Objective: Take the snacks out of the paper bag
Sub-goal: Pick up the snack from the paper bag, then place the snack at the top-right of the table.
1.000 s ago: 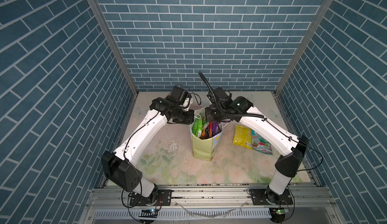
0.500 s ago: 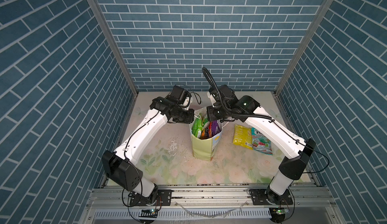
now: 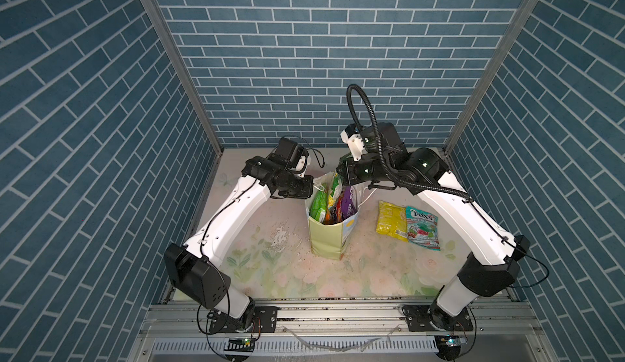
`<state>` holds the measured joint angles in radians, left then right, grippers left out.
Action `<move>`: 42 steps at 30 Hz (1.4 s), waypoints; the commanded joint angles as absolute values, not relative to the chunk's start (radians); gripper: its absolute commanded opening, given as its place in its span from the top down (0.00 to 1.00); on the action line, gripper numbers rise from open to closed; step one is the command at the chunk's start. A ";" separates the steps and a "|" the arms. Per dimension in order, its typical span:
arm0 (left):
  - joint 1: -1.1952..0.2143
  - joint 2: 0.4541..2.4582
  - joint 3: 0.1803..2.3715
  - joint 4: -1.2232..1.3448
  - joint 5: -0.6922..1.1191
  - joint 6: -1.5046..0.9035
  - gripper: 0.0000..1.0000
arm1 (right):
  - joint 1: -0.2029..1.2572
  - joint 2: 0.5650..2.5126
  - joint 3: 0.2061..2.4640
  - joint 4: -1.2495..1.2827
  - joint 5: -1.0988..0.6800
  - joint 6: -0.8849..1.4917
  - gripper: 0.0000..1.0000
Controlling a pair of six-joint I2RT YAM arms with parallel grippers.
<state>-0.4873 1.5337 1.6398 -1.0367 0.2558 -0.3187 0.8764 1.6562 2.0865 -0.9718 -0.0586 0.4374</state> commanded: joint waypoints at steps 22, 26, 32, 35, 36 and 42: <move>-0.481 1.510 1.624 -1.021 0.222 -0.315 0.83 | 0.824 1.609 2.381 -0.986 -0.128 0.337 1.00; -0.481 1.504 1.615 -1.020 0.223 -0.316 0.83 | 0.804 1.602 2.435 -1.031 -0.029 0.322 1.00; -0.481 1.509 1.617 -1.022 0.221 -0.313 0.83 | 0.728 1.569 2.480 -1.119 0.102 0.324 1.00; -0.481 1.513 1.618 -1.020 0.221 -0.313 0.83 | 0.676 1.537 2.471 -1.157 0.161 0.326 1.00; -0.481 1.515 1.619 -1.018 0.222 -0.313 0.83 | 0.661 1.529 2.466 -1.166 0.181 0.325 1.00; -0.481 1.531 1.634 -1.020 0.221 -0.307 0.82 | 0.559 1.501 2.415 -1.245 0.274 0.322 1.00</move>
<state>-0.4873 1.5246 1.6283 -1.0225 0.2306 -0.3176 0.5858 1.5146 2.4344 -1.2072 0.1955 0.3576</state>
